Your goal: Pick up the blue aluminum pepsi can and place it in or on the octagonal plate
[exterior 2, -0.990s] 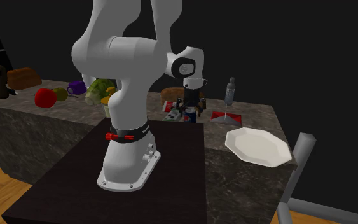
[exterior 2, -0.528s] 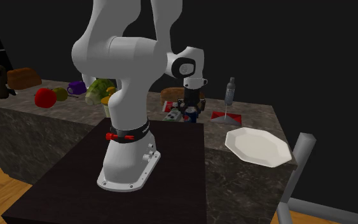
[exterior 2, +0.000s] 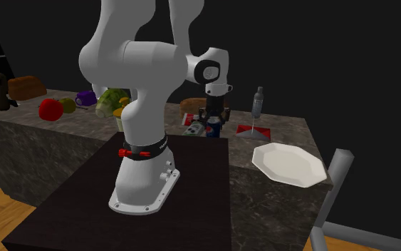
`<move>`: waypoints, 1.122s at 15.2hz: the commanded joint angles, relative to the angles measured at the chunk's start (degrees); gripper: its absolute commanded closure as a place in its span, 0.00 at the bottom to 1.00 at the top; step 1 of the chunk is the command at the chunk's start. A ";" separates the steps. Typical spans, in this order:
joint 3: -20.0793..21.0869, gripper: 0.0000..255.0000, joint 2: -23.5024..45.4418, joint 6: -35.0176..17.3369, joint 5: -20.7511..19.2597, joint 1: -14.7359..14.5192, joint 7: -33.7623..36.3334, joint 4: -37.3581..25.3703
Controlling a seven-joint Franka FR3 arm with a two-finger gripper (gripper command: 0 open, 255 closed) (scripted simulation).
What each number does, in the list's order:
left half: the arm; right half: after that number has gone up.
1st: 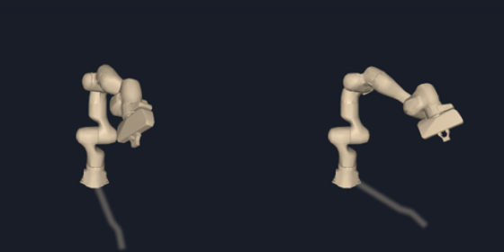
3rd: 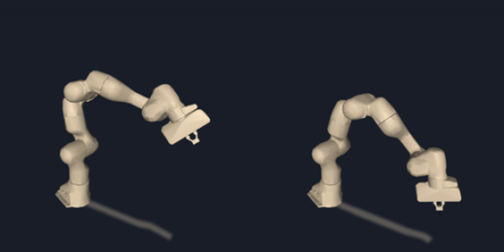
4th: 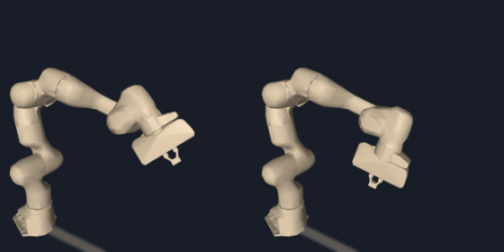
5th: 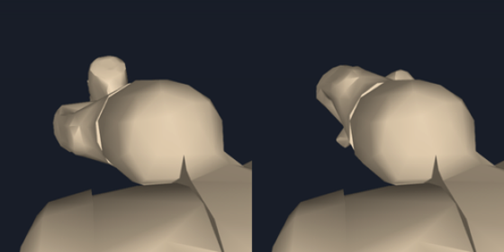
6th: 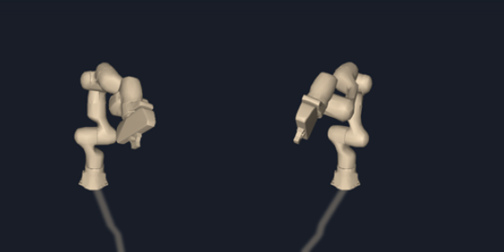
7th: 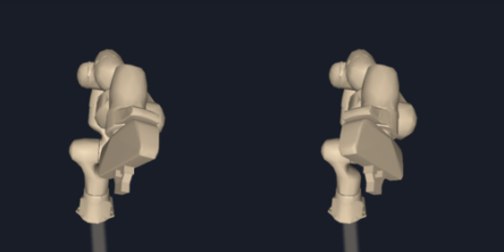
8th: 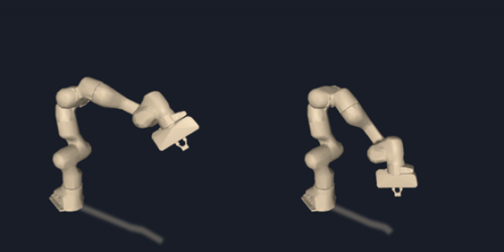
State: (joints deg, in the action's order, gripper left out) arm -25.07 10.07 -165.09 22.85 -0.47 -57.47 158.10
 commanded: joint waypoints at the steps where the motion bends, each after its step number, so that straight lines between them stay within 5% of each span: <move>1: -2.76 1.00 -2.15 1.33 -4.24 -1.75 3.05 0.53; 5: -7.28 1.00 -7.29 4.54 -14.19 -3.89 10.27 1.44; 11: -8.62 1.00 -14.90 10.48 -25.98 -2.54 18.73 1.76; 17: -12.77 1.00 -15.04 13.02 -26.88 0.94 11.85 -0.68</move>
State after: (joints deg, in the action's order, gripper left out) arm -36.86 -5.15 -152.47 -4.14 -0.19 -43.73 158.00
